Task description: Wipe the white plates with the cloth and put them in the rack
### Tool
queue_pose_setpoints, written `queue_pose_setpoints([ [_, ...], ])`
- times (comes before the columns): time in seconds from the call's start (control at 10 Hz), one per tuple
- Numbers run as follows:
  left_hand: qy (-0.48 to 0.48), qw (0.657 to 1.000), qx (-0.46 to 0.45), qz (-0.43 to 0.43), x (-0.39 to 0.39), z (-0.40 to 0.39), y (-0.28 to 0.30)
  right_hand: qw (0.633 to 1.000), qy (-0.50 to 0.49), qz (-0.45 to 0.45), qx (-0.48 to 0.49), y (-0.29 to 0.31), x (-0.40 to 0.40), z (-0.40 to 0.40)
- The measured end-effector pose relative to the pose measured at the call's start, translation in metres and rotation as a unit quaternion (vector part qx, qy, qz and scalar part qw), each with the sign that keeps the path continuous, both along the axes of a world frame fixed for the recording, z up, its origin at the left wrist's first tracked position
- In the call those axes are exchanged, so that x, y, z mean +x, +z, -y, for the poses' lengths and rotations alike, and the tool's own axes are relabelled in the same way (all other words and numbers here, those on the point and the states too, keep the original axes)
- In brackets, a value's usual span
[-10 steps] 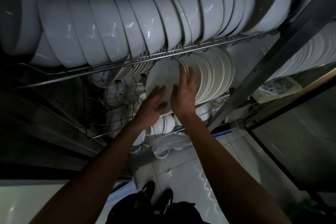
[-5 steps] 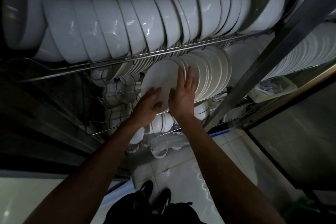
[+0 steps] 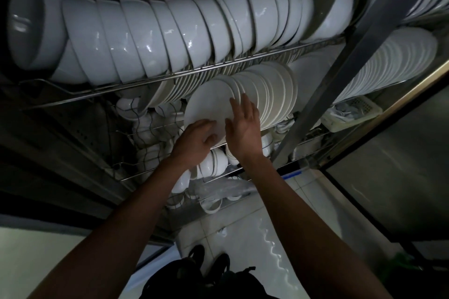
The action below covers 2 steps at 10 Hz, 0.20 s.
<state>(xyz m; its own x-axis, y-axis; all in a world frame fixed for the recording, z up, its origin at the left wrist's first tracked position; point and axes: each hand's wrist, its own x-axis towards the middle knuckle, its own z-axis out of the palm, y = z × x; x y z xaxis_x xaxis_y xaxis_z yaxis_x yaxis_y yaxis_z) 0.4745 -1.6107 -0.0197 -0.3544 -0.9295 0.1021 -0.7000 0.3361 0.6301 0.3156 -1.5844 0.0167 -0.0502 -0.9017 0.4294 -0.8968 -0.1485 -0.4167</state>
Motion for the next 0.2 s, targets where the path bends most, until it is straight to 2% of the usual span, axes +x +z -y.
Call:
queue_pose_setpoints([
  [0.2, -0.019, 1.000, -0.012, 0.015, 0.0041, -0.0065, 0.0087, 1.000, -0.010, -0.015, 0.005, 0.0053, -0.0077, -0.0175],
])
